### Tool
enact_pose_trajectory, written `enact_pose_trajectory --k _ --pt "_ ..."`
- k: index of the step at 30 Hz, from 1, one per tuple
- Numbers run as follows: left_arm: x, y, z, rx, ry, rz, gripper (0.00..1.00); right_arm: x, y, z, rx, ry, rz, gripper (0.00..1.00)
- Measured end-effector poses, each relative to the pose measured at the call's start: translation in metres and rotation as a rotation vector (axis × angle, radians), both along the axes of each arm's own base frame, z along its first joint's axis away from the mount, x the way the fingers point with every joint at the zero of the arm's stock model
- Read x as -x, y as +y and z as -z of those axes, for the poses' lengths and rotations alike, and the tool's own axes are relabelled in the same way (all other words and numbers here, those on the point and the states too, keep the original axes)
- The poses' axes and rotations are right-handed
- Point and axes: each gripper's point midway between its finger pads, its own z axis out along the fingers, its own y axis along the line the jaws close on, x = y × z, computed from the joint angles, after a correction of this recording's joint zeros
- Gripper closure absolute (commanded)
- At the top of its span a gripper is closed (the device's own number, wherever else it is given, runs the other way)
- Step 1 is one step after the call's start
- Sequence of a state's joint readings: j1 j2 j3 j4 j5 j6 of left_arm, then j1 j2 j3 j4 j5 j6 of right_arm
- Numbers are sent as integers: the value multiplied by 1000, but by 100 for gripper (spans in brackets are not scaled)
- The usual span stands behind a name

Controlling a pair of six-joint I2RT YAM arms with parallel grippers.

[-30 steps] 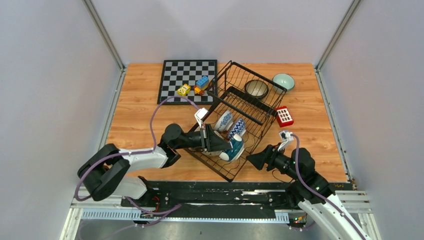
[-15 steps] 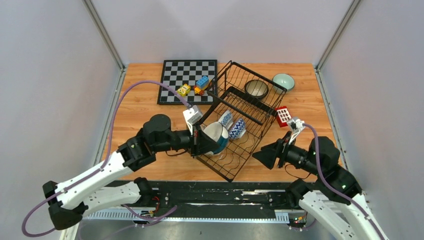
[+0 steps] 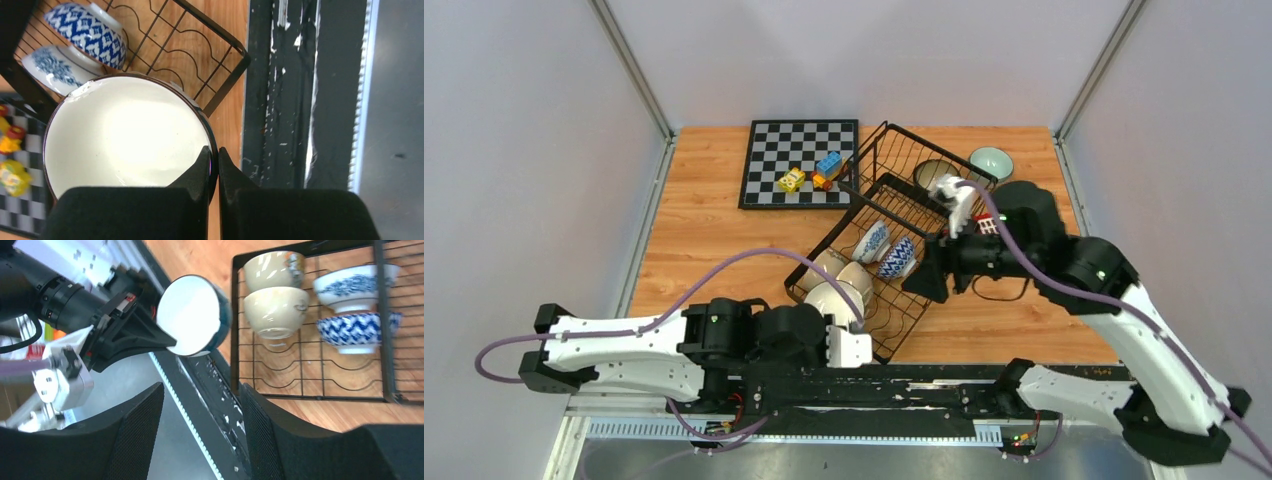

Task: Unload the bowls from the dish rack
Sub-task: Place the bowl at the center of the board.

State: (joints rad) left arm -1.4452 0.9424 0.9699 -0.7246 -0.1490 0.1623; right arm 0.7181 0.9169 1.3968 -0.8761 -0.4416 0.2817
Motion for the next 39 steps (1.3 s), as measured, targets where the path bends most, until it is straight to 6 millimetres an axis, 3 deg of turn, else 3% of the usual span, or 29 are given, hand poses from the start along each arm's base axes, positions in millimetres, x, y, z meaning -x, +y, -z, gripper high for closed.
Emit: enact_pose_trajectory --k 6,12,21,29,35,39 --pt "8 6 6 -111 -182 145 100 9 47 20 215 2 -159 38" --pt "15 12 -3 -110 -257 259 100 2 67 51 381 2 -185 37" --pt "30 14 1 -115 -228 364 100 0 101 65 483 -55 -219 38" --pt "41 17 -8 -55 -191 404 100 -8 105 79 562 -86 -200 50" --pt "45 16 -13 -25 -176 410 100 0 106 80 572 -96 -224 51" --pt "46 17 -14 -18 -172 412 100 6 106 83 585 -93 -242 61"
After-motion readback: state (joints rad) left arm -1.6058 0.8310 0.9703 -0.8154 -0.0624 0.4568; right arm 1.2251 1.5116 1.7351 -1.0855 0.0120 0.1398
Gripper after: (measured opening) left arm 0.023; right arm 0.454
